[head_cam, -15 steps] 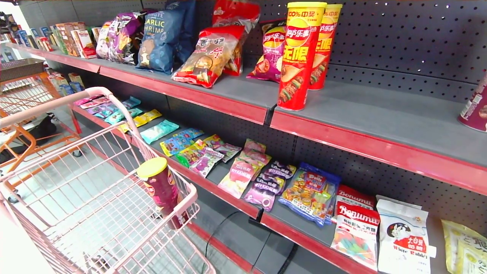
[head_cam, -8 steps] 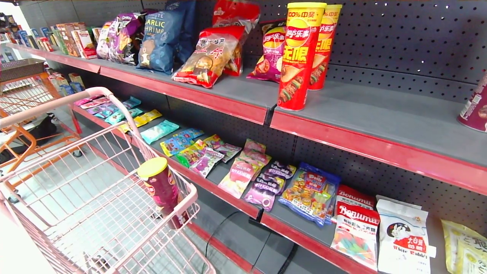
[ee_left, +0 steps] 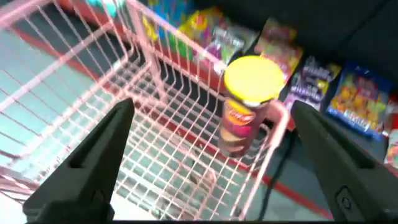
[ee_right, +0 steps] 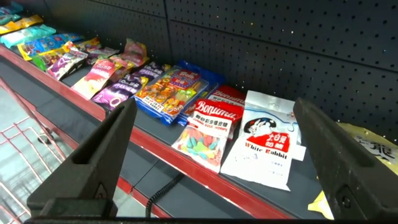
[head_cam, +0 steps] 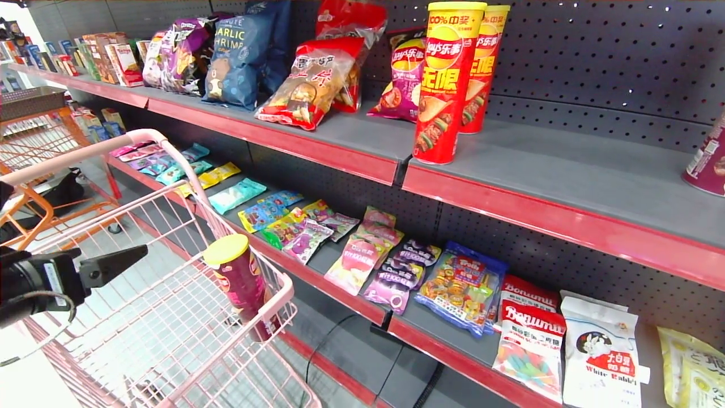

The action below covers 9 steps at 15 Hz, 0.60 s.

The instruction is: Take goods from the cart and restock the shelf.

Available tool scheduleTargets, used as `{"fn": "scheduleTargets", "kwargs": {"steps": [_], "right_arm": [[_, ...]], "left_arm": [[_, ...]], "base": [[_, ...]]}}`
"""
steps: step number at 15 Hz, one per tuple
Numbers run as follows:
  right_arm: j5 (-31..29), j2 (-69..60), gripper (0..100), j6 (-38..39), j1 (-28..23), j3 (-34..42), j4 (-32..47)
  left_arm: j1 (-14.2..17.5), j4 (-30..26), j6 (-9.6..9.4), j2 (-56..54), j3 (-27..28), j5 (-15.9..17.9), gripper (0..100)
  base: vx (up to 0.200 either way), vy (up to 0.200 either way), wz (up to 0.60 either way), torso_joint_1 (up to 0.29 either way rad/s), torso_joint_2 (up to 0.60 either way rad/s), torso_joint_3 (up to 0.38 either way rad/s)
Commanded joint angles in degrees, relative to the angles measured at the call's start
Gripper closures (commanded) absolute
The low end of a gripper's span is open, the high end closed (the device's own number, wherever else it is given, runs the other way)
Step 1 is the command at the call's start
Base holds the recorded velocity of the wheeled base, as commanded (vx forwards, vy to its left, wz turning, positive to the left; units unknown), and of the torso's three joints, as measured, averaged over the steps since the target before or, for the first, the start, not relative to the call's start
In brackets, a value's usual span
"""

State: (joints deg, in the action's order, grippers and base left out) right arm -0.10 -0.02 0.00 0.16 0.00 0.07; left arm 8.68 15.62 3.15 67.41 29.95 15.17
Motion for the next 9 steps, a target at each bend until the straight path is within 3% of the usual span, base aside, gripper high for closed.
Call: {"fn": "scheduleTargets", "kwargs": {"steps": [1,2,4,5,7,9], "right_arm": [[0.0,0.0,0,0.0,0.0,0.0,0.0],[0.0,0.0,0,0.0,0.0,0.0,0.0],[0.0,0.0,0,0.0,0.0,0.0,0.0],[0.0,0.0,0,-0.1,0.0,0.0,0.0],[0.1,0.0,0,-0.2,0.0,0.0,0.0],[0.1,0.0,0,-0.2,0.0,0.0,0.0]], "left_arm": [[0.5,0.0,-0.60,5.7,-2.5,0.5,0],[0.5,0.0,-0.60,5.7,-2.5,0.5,0],[-0.2,0.3,-5.87,7.6,-4.5,2.9,0],[-0.3,0.3,-7.36,8.5,-4.5,3.7,0],[-0.8,1.1,-8.77,11.0,-3.9,4.0,0],[-0.9,7.7,-9.21,15.3,-4.4,6.3,0]], "base": [[0.000,0.000,0.00,0.000,0.00,0.000],[0.000,0.000,0.00,0.000,0.00,0.000],[0.000,0.000,0.00,0.000,0.00,0.000],[0.000,0.000,0.00,0.000,0.00,0.000],[0.000,0.000,0.00,0.000,0.00,0.000],[0.000,0.000,0.00,0.000,0.00,0.000]]}}
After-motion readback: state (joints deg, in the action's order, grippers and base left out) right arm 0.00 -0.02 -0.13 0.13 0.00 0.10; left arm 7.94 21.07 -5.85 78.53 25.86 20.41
